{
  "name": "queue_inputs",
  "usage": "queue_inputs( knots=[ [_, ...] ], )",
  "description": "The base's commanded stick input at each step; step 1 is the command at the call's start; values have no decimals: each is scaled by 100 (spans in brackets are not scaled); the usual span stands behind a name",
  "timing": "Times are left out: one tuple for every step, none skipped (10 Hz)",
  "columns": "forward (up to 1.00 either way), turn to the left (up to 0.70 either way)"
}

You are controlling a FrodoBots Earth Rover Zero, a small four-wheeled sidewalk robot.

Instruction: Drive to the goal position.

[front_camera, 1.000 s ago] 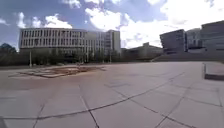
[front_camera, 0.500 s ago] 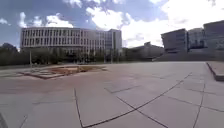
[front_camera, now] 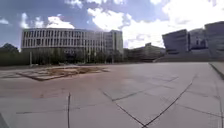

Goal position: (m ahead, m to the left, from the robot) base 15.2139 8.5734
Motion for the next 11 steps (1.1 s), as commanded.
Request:
queue_inputs(
  knots=[
    [70,0],
    [70,0],
    [70,0],
    [70,0],
    [70,0],
    [70,0],
    [70,0],
    [70,0],
    [70,0],
    [70,0],
    [70,0]
  ],
)
